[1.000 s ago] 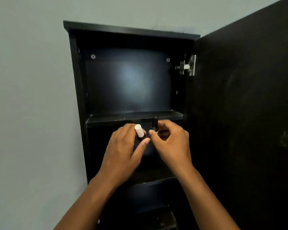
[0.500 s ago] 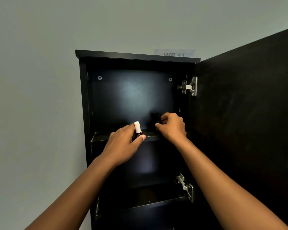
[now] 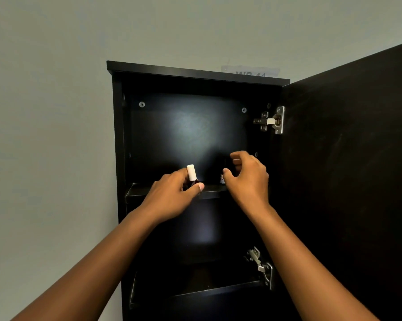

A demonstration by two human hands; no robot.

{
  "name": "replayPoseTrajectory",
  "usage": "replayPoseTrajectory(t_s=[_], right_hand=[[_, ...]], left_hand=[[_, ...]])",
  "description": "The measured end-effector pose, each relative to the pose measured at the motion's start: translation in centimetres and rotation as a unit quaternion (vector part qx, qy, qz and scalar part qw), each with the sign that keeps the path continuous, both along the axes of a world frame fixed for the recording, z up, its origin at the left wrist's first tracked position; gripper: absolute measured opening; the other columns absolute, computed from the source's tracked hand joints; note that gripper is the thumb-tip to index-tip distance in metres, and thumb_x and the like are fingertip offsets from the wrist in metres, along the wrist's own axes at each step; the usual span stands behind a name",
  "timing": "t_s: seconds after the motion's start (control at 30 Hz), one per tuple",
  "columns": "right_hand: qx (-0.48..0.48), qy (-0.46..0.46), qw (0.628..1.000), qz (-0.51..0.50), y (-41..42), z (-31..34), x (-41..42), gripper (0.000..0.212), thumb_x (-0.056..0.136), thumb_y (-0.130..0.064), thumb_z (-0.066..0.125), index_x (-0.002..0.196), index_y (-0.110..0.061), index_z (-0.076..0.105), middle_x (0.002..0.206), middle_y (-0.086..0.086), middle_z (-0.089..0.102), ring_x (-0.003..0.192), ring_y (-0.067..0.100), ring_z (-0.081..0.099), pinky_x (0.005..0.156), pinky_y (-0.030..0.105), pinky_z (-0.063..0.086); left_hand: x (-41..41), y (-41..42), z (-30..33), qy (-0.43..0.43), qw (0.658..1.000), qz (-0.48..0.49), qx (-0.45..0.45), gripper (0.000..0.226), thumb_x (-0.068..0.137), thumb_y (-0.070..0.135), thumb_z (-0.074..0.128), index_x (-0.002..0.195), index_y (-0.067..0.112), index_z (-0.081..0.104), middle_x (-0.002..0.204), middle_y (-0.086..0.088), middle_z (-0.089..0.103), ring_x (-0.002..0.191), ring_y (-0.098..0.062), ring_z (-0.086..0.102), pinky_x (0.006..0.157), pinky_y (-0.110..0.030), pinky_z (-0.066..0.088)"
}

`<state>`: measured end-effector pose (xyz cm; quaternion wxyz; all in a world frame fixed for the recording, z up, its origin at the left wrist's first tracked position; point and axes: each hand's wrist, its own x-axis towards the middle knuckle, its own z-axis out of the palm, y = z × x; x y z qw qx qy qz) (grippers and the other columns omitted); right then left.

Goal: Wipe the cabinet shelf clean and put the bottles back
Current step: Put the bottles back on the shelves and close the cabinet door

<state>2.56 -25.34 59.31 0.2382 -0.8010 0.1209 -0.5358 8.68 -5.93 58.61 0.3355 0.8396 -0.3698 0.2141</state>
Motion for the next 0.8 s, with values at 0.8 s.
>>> replayPoseTrajectory(t_s=[0.8], right_hand=[[0.023, 0.02, 0.986, 0.162, 7.4, 0.5, 3.8, 0.024, 0.073, -0.024, 0.085, 0.093, -0.025, 0.073, 0.077, -0.008, 0.07, 0.073, 0.013, 0.069, 0.074, 0.033, 0.059]], left_hand=[[-2.3, 5.3, -0.4, -0.141, 0.982, 0.114, 0.052, 0.051, 0.099, 0.064, 0.044, 0.131, 0.03, 0.064, 0.124, 0.01, 0.069, 0.113, -0.011, 0.064, 0.096, -0.038, 0.056]])
